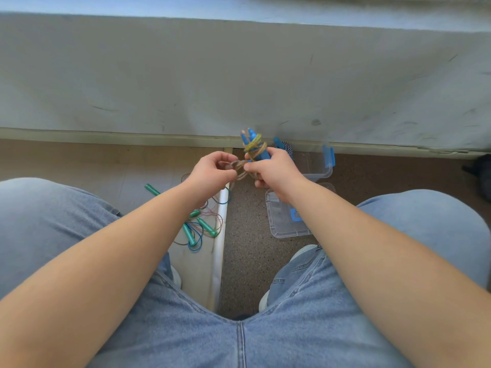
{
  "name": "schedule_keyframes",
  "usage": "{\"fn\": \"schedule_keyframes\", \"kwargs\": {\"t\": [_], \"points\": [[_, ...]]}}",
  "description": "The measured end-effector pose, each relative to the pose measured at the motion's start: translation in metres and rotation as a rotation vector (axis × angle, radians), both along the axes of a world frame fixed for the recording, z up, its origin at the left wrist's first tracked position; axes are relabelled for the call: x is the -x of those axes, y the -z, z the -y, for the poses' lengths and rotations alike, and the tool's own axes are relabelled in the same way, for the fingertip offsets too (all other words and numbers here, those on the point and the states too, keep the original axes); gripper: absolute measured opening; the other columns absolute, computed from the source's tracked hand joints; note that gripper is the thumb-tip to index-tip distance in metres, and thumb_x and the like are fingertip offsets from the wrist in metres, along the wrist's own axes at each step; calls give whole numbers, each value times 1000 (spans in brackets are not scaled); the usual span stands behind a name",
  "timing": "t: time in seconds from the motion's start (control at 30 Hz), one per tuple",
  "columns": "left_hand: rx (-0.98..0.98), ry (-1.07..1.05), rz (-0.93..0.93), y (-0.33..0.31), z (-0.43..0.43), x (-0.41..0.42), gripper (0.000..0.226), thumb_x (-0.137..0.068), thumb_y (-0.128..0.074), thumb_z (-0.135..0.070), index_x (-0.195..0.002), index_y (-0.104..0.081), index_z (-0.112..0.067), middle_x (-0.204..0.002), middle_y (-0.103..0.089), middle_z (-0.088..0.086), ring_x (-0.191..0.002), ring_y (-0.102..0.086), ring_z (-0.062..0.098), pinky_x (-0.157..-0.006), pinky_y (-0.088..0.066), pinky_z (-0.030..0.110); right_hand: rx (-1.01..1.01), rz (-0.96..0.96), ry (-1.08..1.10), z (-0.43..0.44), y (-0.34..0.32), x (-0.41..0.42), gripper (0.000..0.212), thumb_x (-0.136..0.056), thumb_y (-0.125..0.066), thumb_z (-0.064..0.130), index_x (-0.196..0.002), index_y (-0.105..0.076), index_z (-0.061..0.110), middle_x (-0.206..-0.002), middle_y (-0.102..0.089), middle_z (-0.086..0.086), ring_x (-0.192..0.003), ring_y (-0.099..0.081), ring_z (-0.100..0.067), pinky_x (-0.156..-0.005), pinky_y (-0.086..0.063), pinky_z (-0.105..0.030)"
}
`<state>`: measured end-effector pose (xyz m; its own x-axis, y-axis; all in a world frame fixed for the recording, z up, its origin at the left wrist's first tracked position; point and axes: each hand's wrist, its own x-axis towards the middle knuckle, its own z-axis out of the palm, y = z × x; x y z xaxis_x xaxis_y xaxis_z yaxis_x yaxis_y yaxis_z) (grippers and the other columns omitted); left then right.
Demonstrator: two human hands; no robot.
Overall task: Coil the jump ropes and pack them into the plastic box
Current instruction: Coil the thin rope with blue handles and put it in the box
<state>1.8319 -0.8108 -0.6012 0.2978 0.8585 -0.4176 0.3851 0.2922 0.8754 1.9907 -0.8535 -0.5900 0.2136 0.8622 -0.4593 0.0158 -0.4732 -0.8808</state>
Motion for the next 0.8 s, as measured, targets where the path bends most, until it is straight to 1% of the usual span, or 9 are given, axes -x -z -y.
{"fn": "schedule_keyframes", "kwargs": {"t": [0.07, 0.13, 0.23, 0.3, 0.43, 0.5, 0.63, 0.7, 0.8], "points": [[100, 40, 11, -2, -2, 0, 24, -81, -60, 3, -93, -67, -17, -82, -63, 1, -69, -56, 11, -56, -44, 22, 3, -93, 40, -1, 1, 0, 23, -88, -69, 3, -109, -69, 12, -83, -66, 2, -57, -60, -1, -58, -52, -29], [151, 44, 41, -6, -1, -1, 21, -81, -58, 4, -91, -66, -12, -82, -62, 3, -68, -55, 12, -57, -46, 20, 20, -140, 39, 0, 2, 0, 22, -90, -68, 4, -110, -67, 13, -79, -63, 4, -50, -57, 1, -59, -52, -29], [130, -16, 91, -5, -1, -3, 18, -82, -56, 5, -90, -65, -8, -79, -61, 5, -71, -56, 16, -58, -49, 20, 42, -150, 19, 0, 1, 1, 22, -92, -66, 6, -112, -67, 15, -87, -65, 4, -64, -56, -5, -65, -55, -31], [103, -39, 97, -2, -2, -1, 16, -85, -59, 3, -91, -67, -10, -78, -64, 4, -70, -59, 14, -59, -50, 21, 35, -70, -50, 0, 0, -2, 22, -92, -67, 7, -111, -67, 17, -91, -65, 3, -71, -57, -8, -69, -57, -34], [95, 38, 67, 7, -4, 8, 12, -89, -66, -12, -94, -73, -20, -91, -72, 2, -87, -67, 13, -77, -57, 32, 41, -28, -198, 3, -4, -5, 26, -87, -69, 1, -110, -66, 13, -88, -65, -4, -70, -58, -14, -75, -61, -40], [115, 83, 49, 6, -6, 11, 9, -91, -66, -19, -97, -72, -20, -97, -72, 2, -94, -67, 12, -78, -57, 32, 43, -31, -157, 2, -4, -4, 24, -88, -66, 0, -108, -66, 13, -89, -65, -5, -65, -57, -11, -74, -61, -41], [235, 10, 201, -1, -4, 8, 16, -99, -57, -20, -107, -69, -11, -96, -70, 4, -89, -66, 15, -78, -57, 31, 8, -111, -52, -2, -1, -3, 23, -91, -64, 2, -113, -66, 10, -85, -64, -1, -57, -60, -3, -73, -60, -39], [265, -83, 258, -3, -4, 8, 15, -100, -55, -19, -102, -69, -14, -95, -72, 4, -89, -69, 16, -80, -55, 32, -11, -164, -33, -3, -1, -3, 22, -93, -63, 3, -115, -65, 6, -80, -59, -2, -56, -55, -4, -75, -60, -40], [209, -130, 178, -3, -5, 7, 11, -99, -55, -15, -99, -65, -18, -88, -70, 3, -74, -67, 13, -71, -56, 30, -42, -226, -61, -3, -5, -3, 14, -95, -61, 5, -109, -65, 8, -85, -57, -4, -62, -52, -7, -78, -59, -42]]}}
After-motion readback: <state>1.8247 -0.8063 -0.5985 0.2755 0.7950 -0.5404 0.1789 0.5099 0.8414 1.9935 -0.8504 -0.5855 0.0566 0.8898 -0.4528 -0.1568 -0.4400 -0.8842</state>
